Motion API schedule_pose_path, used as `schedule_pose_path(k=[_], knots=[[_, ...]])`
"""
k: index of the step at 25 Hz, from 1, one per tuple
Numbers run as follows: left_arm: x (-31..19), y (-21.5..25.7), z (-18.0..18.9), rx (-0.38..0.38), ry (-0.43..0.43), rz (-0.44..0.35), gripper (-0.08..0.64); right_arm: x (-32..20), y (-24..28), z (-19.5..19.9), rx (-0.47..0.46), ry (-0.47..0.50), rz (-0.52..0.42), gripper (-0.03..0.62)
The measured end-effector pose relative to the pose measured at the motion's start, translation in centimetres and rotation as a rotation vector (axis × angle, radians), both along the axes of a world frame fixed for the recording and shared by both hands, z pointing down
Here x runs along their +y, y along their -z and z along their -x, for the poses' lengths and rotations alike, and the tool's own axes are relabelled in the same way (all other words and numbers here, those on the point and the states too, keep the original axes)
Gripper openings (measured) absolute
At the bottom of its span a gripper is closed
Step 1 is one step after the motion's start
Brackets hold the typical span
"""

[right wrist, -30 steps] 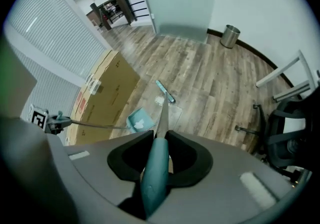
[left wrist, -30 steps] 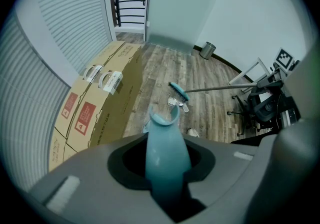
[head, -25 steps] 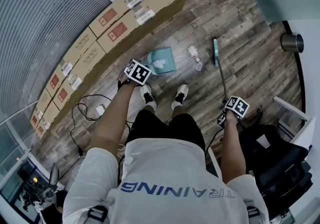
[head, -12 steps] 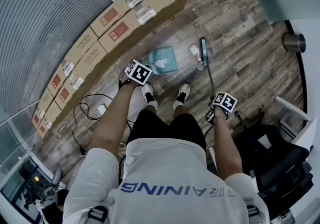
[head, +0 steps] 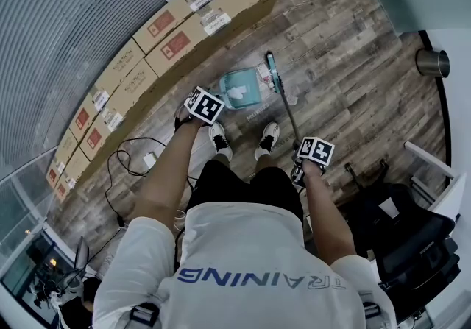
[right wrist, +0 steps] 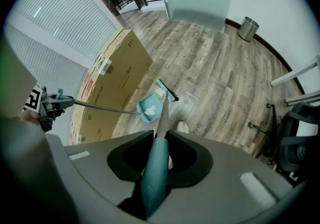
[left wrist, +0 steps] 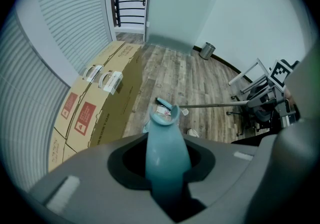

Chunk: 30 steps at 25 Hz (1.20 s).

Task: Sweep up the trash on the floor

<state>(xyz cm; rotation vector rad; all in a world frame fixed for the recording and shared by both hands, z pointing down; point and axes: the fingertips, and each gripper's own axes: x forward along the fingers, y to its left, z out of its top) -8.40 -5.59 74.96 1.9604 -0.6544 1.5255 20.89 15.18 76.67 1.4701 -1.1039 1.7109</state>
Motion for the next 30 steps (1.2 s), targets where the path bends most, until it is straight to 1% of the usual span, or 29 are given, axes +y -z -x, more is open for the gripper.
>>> schedule_pose_path(k=[5, 9, 11, 15, 17, 19, 21, 24, 27, 30], knots=[[0.0, 0.1, 0.0, 0.001, 0.000, -0.001, 0.109, 0.3, 0.5, 3.7, -0.058, 0.113, 0.011, 0.107], [0.0, 0.1, 0.0, 0.000, 0.000, -0.003, 0.109, 0.8, 1.2, 6.1, -0.097, 0.171, 0.023, 0.107], [0.0, 0.0, 0.0, -0.003, -0.002, -0.002, 0.109, 1.0, 1.5, 6.9, -0.109, 0.186, 0.025, 0.107], [0.2, 0.0, -0.1, -0.006, -0.006, -0.004, 0.107, 1.1, 2.1, 8.0, -0.169, 0.180, 0.030, 0.107], [0.6, 0.0, 0.0, -0.008, -0.010, -0.010, 0.106, 1.0, 2.6, 7.9, -0.169, 0.199, 0.020, 0.107], [1.0, 0.2, 0.1, -0.011, -0.038, -0.018, 0.103, 1.0, 3.3, 7.2, -0.157, 0.194, 0.006, 0.107], [1.3, 0.3, -0.2, -0.019, -0.107, -0.030, 0.094, 1.1, 3.9, 5.8, -0.140, 0.165, -0.008, 0.107], [1.3, 0.3, -1.1, -0.028, -0.201, -0.039, 0.086, 2.2, 4.6, 2.4, -0.096, 0.098, -0.011, 0.107], [1.2, 0.2, -2.0, -0.033, -0.240, -0.038, 0.086, 3.5, 4.8, -2.1, -0.026, -0.004, -0.007, 0.107], [1.1, 0.1, -2.6, -0.038, -0.244, -0.038, 0.086, 4.4, 4.6, -7.4, 0.077, -0.088, 0.004, 0.107]])
